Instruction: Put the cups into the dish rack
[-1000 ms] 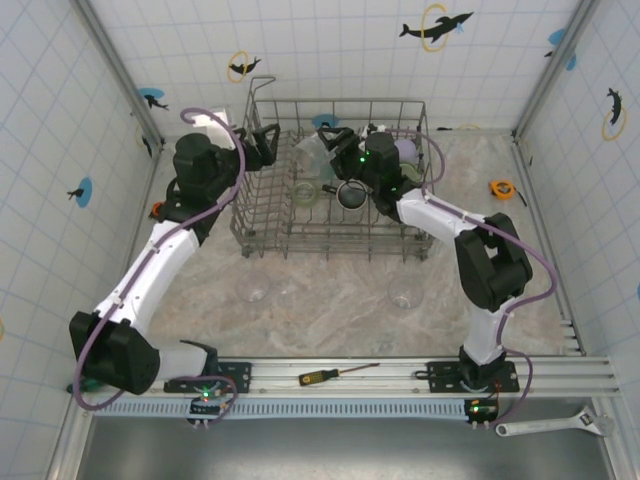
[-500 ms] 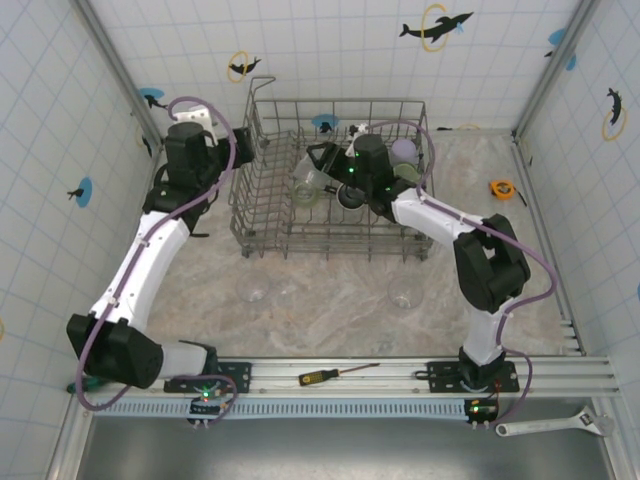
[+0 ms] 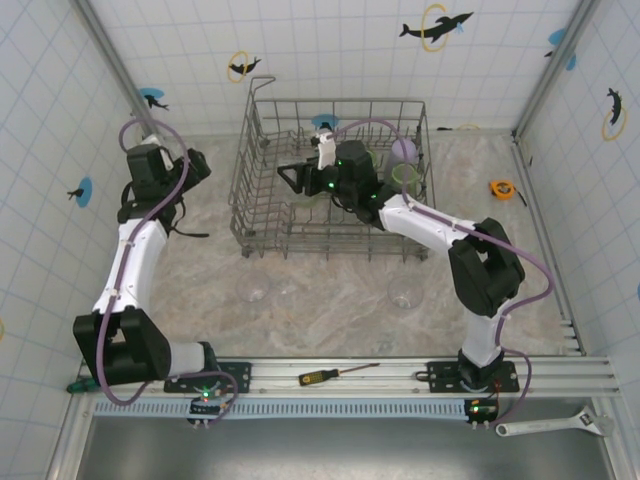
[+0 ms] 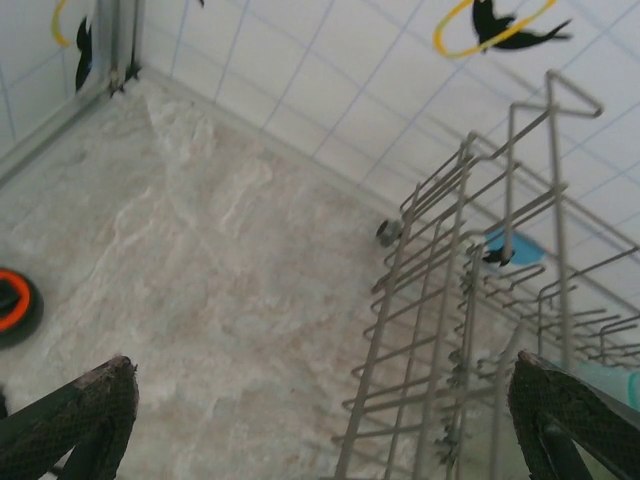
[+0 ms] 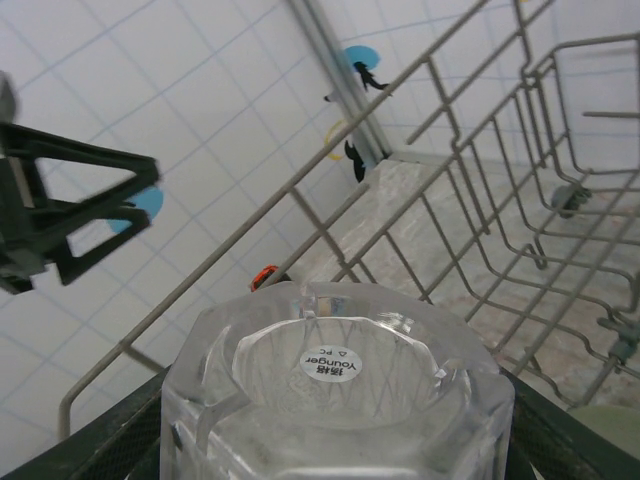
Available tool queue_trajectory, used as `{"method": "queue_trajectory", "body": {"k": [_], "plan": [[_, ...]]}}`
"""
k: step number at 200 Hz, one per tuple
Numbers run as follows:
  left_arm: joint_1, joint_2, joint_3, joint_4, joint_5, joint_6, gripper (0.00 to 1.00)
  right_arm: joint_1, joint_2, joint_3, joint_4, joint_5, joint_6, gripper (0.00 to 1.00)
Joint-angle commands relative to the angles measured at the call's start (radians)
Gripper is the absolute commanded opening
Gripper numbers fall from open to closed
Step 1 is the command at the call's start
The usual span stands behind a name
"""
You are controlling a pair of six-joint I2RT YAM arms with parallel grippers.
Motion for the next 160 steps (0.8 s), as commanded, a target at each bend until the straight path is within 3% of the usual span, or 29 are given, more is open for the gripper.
{"method": "queue_trajectory", "body": {"k": [1,105,160], "plan": [[-0.002,0.005,-0.035,0.034,0.049,-0.013,0.97,0.008,0.014,0.049,0.095,-0.073,-0.117,0.44],[0.026,0.016,-0.171,0.072,0.115,0.01,0.97,0.018,0.125,0.108,0.139,-0.218,-0.302,0.43],[0.032,0.023,-0.185,0.083,0.127,0.004,0.97,0.031,0.167,0.133,0.11,-0.227,-0.452,0.44]]}}
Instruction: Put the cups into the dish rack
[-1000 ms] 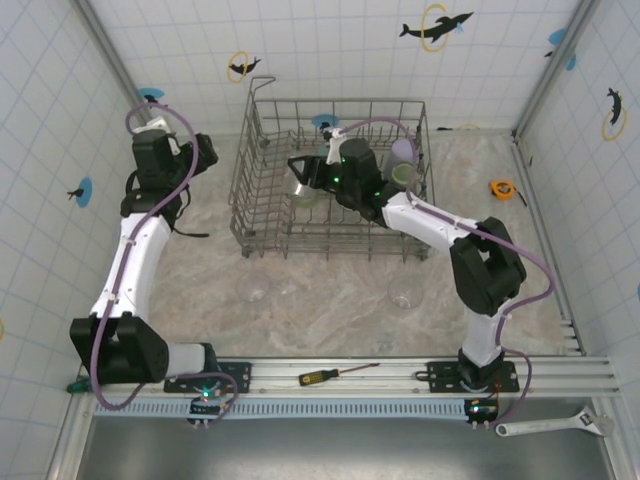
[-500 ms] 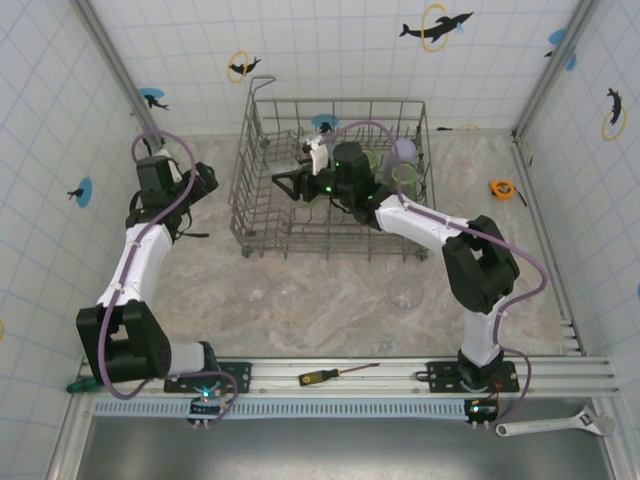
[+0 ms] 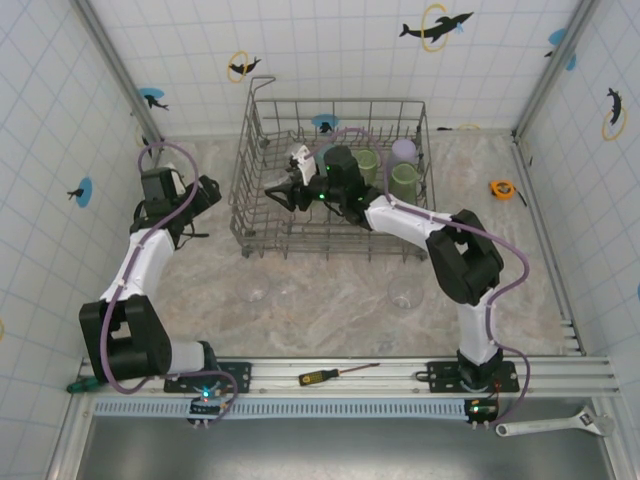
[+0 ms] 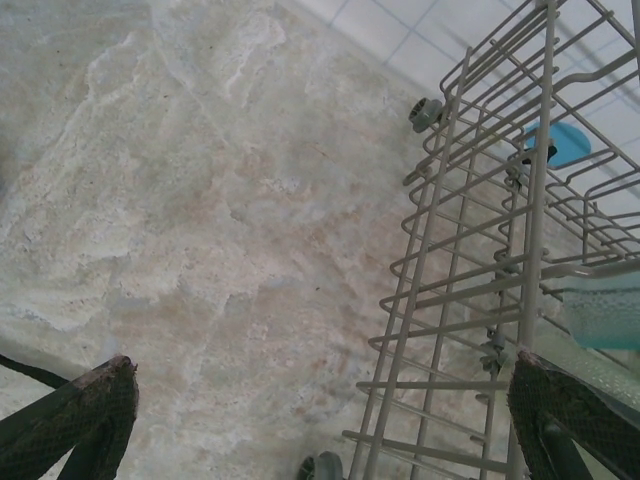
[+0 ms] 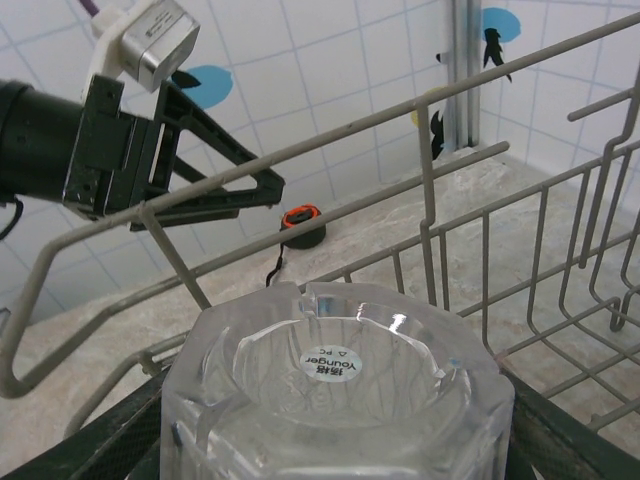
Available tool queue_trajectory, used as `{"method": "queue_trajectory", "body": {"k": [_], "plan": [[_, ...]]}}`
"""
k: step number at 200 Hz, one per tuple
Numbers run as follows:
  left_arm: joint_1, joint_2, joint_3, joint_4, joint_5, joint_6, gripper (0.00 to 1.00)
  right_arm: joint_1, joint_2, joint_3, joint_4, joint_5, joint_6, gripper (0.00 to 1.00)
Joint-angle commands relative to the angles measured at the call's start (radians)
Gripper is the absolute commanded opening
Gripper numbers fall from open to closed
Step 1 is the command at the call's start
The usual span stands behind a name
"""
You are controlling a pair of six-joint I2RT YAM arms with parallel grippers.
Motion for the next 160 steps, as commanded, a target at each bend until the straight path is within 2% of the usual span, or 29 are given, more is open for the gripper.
{"method": "queue_trajectory", "body": {"k": [1,65,119,160], "plan": [[0.009,0.0,-0.007,0.015,0.021,-0.003,0.97,0.015,0.027,0.08,0.049,-0.024,-0.105,0.44],[0.015,0.007,-0.006,0.017,0.037,-0.01,0.97,0.045,0.082,0.154,-0.068,-0.004,-0.297,0.42],[0.015,0.007,-0.016,0.027,0.047,-0.016,0.97,0.05,0.133,0.236,-0.155,-0.013,-0.316,0.38],[0.015,0.017,-0.015,0.028,0.065,-0.02,0.97,0.064,0.151,0.24,-0.152,-0.025,-0.345,0.38]]}}
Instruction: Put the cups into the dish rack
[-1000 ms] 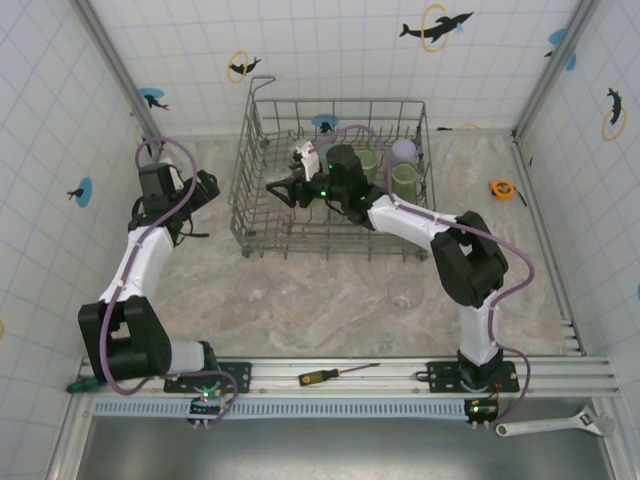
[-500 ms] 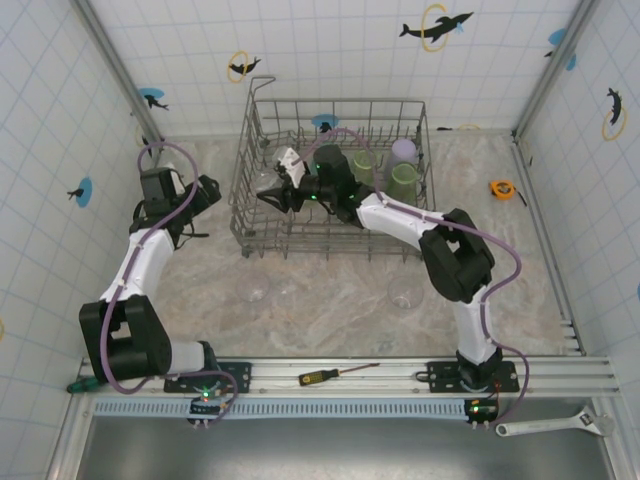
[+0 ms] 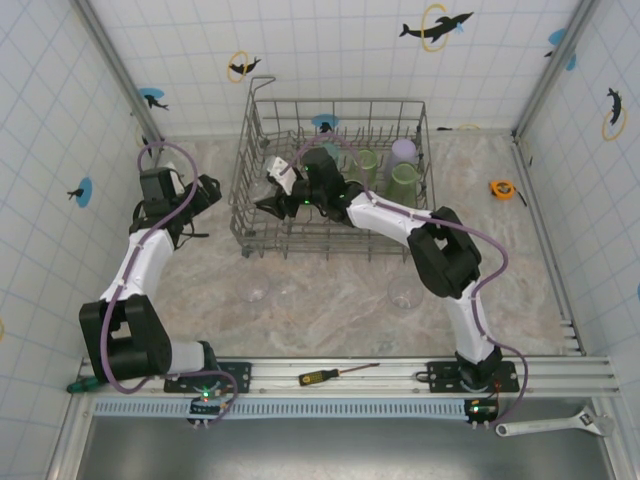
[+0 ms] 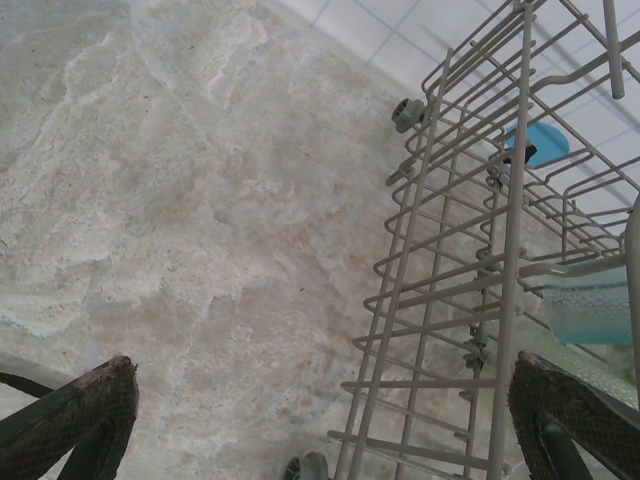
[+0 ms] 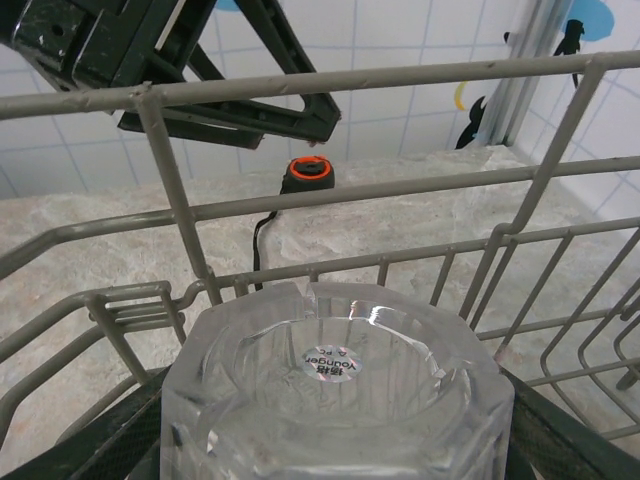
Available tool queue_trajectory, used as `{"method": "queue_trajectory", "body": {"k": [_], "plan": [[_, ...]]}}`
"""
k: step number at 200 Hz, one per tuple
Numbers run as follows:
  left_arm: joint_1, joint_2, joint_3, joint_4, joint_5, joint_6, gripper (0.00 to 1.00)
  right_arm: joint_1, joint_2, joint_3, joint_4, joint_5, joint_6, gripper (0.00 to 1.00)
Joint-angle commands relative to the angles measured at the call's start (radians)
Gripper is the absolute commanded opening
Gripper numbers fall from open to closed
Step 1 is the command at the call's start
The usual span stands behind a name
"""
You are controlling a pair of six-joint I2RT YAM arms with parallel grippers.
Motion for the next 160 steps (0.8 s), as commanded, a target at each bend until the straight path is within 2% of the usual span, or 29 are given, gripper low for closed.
{"method": "queue_trajectory", "body": {"k": [1,98,160], "plan": [[0.008,0.014,-0.013,0.013,0.028,-0.015,0.97,0.014,0.019,0.061,0.012,-0.02,-0.032,0.38],[0.008,0.016,-0.012,0.012,0.035,-0.016,0.97,0.032,0.084,0.084,0.033,-0.077,-0.01,0.38],[0.008,0.022,-0.013,0.014,0.049,-0.02,0.97,0.044,0.12,0.076,0.177,-0.108,0.086,0.39]]}}
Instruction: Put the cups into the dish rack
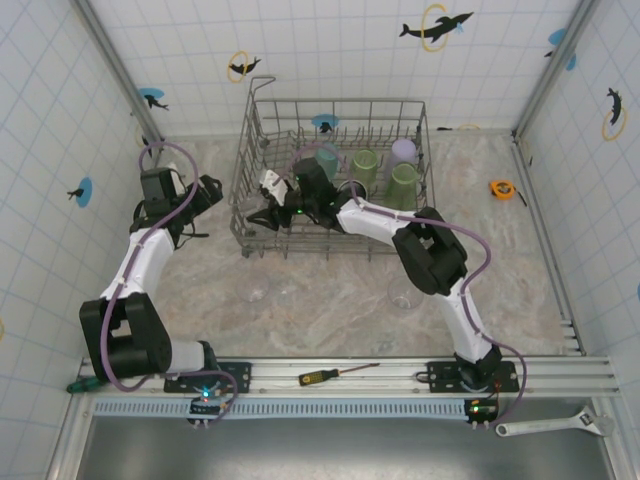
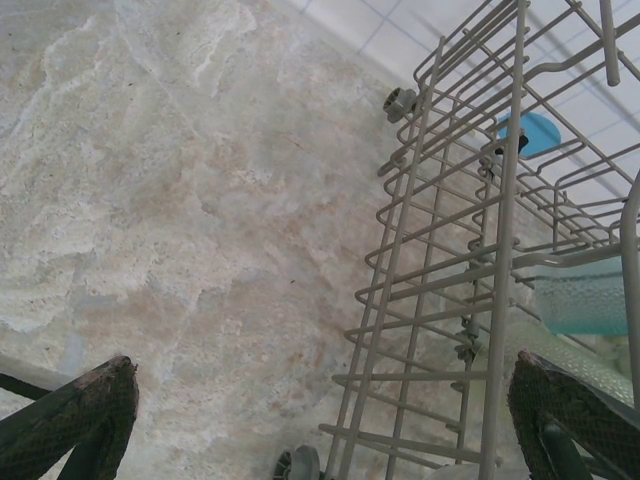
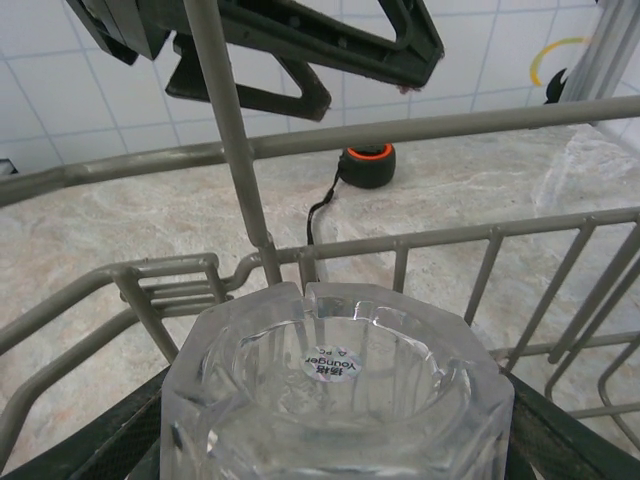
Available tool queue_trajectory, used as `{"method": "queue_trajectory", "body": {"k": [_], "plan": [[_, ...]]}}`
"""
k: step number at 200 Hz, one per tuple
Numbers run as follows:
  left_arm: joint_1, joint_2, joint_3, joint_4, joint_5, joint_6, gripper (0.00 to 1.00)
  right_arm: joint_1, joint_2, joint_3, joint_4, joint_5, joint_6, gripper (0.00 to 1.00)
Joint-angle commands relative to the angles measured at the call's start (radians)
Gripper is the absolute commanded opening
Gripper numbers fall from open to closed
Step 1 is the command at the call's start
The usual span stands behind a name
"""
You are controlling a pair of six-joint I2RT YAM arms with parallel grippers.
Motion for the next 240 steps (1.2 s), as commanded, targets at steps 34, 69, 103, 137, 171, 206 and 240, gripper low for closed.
{"method": "queue_trajectory", "body": {"k": [34,69,103,137,171,206,240], "plan": [[0.008,0.011,-0.013,0.016,0.027,-0.017,0.97,0.019,0.045,0.031,0.232,-0.02,0.109,0.41],[0.008,0.011,-0.013,0.018,0.035,-0.021,0.97,0.021,0.077,0.027,0.289,-0.01,0.163,0.42],[0.008,0.008,-0.014,0.019,0.041,-0.021,0.97,0.024,0.095,0.023,0.287,-0.009,0.183,0.55],[0.008,0.006,-0.016,0.023,0.048,-0.022,0.97,0.025,0.08,-0.002,0.279,0.01,0.182,0.66],[0.008,0.002,-0.017,0.026,0.053,-0.024,0.97,0.028,0.066,-0.004,0.226,0.017,0.159,0.76],[0.008,-0.006,-0.019,0.029,0.053,-0.024,0.97,0.032,0.059,-0.011,0.158,0.038,0.12,0.81],[0.008,-0.012,-0.022,0.032,0.053,-0.022,0.97,0.035,0.006,-0.032,0.111,0.075,0.082,0.82]]}}
